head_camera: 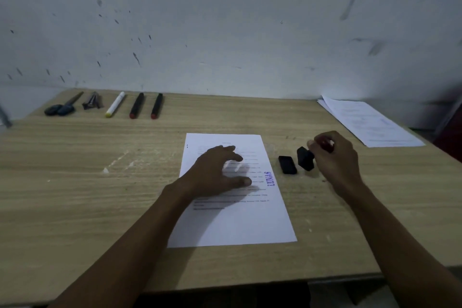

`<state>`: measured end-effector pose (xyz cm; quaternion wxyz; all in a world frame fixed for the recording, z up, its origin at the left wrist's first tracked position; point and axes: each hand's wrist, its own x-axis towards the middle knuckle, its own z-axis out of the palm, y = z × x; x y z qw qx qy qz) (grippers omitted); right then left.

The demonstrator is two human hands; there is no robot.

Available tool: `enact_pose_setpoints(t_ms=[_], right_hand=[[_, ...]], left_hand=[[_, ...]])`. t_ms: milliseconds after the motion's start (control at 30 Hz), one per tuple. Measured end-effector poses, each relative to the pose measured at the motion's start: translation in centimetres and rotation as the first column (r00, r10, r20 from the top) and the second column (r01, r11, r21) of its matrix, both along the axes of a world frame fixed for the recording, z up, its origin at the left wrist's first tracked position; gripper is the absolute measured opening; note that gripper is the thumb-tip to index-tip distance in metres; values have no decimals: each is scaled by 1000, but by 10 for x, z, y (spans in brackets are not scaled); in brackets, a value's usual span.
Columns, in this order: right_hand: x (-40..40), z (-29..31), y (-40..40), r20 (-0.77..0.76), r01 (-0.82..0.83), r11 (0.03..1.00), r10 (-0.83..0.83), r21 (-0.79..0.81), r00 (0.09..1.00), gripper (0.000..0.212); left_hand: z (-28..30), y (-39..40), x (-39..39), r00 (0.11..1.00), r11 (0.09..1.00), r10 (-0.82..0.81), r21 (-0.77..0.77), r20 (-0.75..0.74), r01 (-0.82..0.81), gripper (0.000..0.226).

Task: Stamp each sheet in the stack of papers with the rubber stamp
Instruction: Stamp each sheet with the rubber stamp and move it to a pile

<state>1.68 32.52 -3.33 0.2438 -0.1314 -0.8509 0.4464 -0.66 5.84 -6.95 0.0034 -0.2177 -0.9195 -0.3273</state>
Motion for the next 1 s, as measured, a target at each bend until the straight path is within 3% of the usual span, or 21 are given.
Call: enact_pose_setpoints(t_ms=[200, 367, 567, 833, 1000], right_hand=[[-9, -3, -11, 33, -83, 981, 78, 178, 996, 11], [-19, -8, -20, 129, -128, 959, 98, 252, 987, 28], [-21, -7, -26, 165, -174, 939, 129, 295, 978, 43], [-20, -13, -29, 145, -198, 943, 163, 267, 976, 41], [-14, -24, -30, 175, -239, 938, 199, 251, 964, 65]], left_hand=[[5, -3, -1, 997, 993, 58, 101, -44, -54, 56], [5, -11, -1, 991, 986, 100, 141, -90, -87, 51], [6, -19, 0, 977, 976, 157, 173, -144, -131, 46], [3, -23, 1, 976, 974, 165, 180, -145, -138, 43], [1, -24, 3, 978, 974, 156, 184, -141, -129, 43]])
